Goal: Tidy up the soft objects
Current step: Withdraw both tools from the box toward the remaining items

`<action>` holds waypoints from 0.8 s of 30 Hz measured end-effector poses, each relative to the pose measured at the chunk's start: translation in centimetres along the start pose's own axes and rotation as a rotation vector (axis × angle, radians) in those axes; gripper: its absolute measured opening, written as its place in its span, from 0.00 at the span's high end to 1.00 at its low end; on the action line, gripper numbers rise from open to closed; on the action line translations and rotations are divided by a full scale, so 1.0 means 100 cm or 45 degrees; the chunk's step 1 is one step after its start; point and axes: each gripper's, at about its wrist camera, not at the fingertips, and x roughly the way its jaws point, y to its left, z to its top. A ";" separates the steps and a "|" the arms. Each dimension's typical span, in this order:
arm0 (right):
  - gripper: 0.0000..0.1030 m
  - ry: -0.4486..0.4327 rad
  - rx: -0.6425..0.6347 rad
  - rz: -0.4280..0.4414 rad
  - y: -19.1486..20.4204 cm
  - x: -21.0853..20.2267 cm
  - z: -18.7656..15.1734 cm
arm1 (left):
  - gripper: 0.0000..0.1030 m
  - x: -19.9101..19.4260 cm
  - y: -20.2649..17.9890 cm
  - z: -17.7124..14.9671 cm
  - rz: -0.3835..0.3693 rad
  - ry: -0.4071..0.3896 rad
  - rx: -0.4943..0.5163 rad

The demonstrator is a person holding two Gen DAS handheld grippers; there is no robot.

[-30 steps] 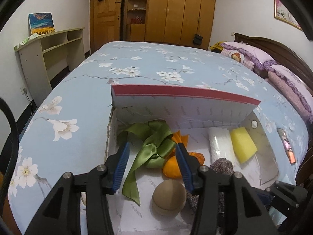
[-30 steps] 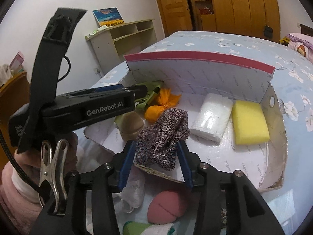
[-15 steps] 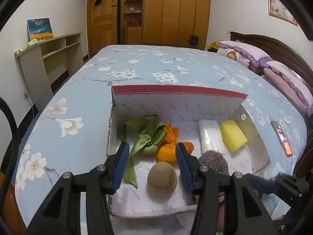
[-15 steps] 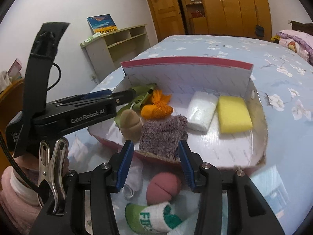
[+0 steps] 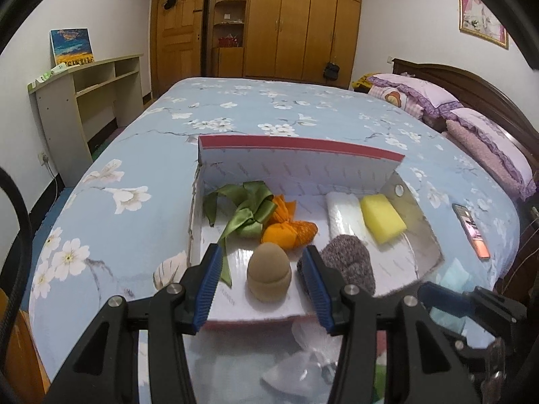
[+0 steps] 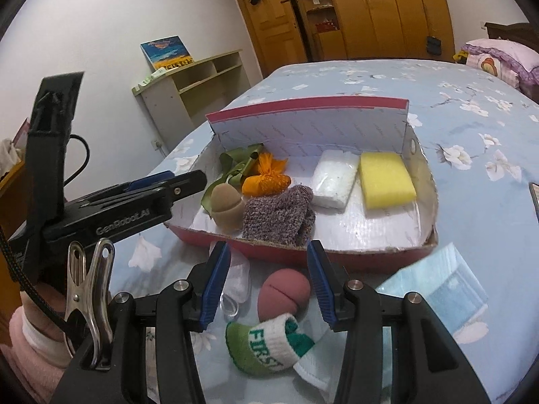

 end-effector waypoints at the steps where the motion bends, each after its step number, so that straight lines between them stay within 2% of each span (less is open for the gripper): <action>1: 0.53 -0.005 0.002 -0.002 0.000 -0.002 -0.001 | 0.50 -0.002 0.000 -0.002 -0.001 0.001 -0.003; 14: 0.53 0.001 0.028 -0.024 -0.001 -0.026 -0.023 | 0.50 -0.027 -0.013 -0.040 -0.057 0.029 -0.029; 24: 0.53 -0.015 -0.006 -0.031 -0.001 -0.050 -0.038 | 0.50 -0.011 -0.016 -0.066 -0.114 0.119 -0.060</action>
